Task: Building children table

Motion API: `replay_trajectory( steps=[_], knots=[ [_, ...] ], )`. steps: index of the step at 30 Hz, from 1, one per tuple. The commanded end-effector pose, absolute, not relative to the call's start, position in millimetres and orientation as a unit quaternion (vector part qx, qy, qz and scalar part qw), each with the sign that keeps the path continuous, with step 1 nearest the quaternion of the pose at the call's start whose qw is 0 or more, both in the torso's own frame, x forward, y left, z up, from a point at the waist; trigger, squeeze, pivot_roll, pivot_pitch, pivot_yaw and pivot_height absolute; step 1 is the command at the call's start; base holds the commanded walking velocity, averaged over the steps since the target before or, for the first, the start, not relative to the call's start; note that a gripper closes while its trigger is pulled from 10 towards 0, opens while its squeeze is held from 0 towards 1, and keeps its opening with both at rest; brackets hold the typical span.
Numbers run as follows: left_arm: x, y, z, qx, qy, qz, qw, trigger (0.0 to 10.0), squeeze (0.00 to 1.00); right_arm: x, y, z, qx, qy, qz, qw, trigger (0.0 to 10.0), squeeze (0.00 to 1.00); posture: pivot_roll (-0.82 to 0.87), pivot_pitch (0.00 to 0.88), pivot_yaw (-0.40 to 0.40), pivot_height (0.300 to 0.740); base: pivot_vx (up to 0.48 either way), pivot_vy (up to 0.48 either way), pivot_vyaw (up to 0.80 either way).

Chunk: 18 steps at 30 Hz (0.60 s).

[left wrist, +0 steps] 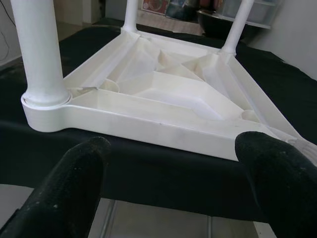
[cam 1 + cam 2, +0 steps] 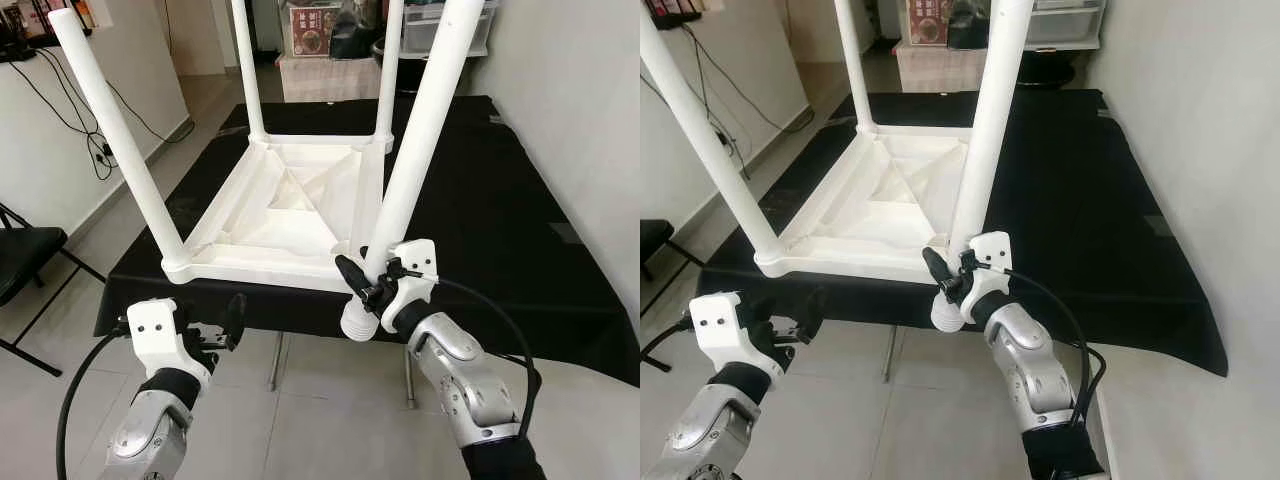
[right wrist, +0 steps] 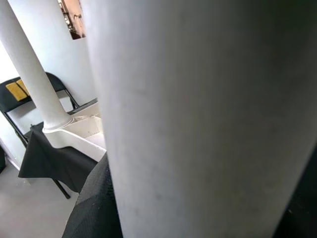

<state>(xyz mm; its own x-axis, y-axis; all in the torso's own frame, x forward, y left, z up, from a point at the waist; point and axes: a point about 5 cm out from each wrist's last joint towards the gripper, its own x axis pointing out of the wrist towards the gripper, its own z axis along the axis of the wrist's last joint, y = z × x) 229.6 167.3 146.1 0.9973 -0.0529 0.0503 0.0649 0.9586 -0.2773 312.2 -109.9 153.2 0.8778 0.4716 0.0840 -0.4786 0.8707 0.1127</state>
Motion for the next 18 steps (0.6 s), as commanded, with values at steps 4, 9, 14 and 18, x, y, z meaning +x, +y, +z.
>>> replay_trajectory(
  steps=[4,9,14,18],
  knots=[
    [230.1,168.4,141.6,-0.139,-0.013,-0.029,0.99,10.0,0.0,313.0,-105.2,155.2,0.068,-0.03,0.257,0.963,10.0,0.0,-0.03,0.036,0.056,0.74,0.0,0.0,0.0],
    [230.3,161.7,144.2,-0.094,-0.012,-0.053,0.994,10.0,0.0,312.7,-105.3,158.1,0.069,-0.038,0.265,0.961,10.0,0.0,-0.03,0.028,0.059,0.74,0.0,0.0,0.0],
    [231.9,159.2,145.0,-0.069,-0.012,-0.061,0.996,10.0,0.0,313.2,-105.8,159.8,0.071,-0.041,0.265,0.961,10.0,0.0,-0.03,0.026,0.059,0.74,0.0,0.0,0.0],
    [232.2,158.8,144.6,-0.066,-0.01,-0.064,0.996,10.0,0.0,313.9,-107.3,162.7,0.053,-0.05,0.267,0.961,10.0,0.0,-0.03,0.019,0.059,0.74,0.0,0.0,0.68]
  ],
)
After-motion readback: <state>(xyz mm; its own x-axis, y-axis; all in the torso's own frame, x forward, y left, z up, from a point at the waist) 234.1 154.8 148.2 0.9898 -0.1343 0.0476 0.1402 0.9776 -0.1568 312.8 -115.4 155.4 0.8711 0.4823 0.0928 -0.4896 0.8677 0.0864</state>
